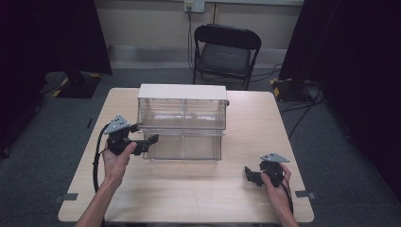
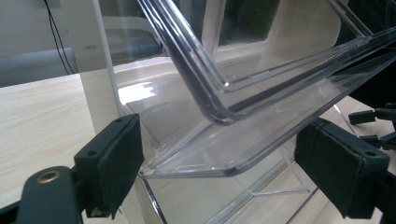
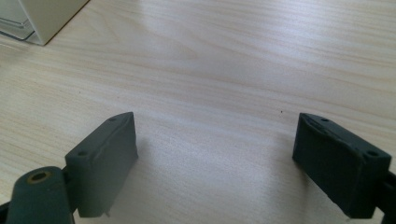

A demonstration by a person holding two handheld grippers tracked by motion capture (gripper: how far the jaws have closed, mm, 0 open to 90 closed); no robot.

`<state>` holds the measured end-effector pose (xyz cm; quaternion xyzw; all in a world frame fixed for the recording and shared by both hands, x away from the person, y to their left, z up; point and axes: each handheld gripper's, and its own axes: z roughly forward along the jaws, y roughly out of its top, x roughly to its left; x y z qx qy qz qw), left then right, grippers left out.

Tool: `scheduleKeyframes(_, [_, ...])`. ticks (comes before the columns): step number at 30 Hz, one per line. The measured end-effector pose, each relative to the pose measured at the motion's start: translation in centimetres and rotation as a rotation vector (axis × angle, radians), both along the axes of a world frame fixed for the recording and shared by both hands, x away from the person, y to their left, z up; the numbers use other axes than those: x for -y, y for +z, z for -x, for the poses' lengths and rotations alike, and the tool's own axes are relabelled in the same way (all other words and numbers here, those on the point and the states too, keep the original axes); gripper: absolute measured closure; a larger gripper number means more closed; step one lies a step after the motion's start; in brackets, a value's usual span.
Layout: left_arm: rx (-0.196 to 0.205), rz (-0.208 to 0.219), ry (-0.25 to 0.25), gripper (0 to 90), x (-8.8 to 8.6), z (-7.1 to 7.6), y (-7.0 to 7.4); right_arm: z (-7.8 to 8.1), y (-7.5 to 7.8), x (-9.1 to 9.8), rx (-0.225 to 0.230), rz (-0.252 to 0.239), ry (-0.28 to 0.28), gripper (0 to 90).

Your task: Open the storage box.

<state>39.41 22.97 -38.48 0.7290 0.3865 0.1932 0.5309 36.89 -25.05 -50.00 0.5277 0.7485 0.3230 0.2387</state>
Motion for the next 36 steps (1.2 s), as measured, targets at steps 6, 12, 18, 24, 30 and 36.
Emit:
scheduleKeyframes(6, [-0.004,0.010,-0.003,15.5,-0.10,-0.05,0.00,0.00,0.00,0.00,0.000,0.000,0.000,13.0])
scheduleKeyframes(12, [-0.006,0.013,-0.004,15.4,-0.11,-0.07,0.00,0.00,0.00,0.00,0.000,0.000,0.000,13.0])
scheduleKeyframes(18, [-0.008,0.016,-0.008,15.4,-0.16,-0.10,0.00,0.00,0.00,0.00,0.000,0.000,0.000,13.0])
scheduleKeyframes(24, [-0.010,0.016,-0.008,15.4,-0.16,-0.10,0.00,0.00,0.00,0.00,0.000,0.000,0.000,13.0])
scheduleKeyframes(30, [-0.012,0.021,-0.011,15.2,-0.17,-0.15,-0.02,0.00,0.00,0.00,0.000,0.000,0.000,13.0])
scheduleKeyframes(36, [-0.013,0.019,-0.011,15.2,-0.17,-0.15,-0.01,0.00,0.00,0.00,0.000,0.000,0.000,13.0])
